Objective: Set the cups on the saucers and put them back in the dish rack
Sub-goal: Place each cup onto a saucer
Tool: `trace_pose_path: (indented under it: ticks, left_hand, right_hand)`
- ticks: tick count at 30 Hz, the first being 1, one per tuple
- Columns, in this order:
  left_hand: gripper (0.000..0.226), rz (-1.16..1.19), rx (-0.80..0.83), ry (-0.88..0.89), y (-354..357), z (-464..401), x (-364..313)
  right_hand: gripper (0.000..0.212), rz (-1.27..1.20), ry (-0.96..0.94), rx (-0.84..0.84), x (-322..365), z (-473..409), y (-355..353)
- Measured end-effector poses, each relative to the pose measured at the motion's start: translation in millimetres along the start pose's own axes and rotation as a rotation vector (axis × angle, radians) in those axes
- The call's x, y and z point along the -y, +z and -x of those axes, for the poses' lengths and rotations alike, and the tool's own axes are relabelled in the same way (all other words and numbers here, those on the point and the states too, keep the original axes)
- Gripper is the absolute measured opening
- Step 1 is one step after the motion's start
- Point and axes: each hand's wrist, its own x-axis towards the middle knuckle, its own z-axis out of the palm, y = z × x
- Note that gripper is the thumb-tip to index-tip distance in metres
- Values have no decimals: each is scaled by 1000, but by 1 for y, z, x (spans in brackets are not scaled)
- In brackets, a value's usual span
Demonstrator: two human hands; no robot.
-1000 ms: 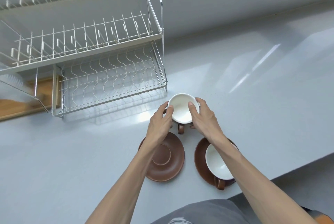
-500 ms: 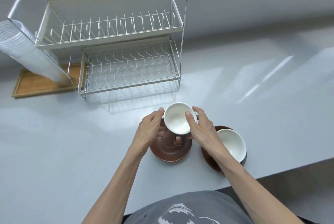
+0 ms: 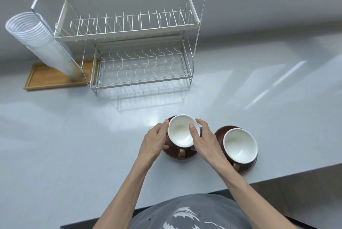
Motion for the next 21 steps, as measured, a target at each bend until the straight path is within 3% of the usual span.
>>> trace_pose_path:
  ticks: [21]
  left_hand:
    - [37,45,26,-1,-4,-6,18]
  right_hand:
    - [46,45,-29,27,-5,-1,3]
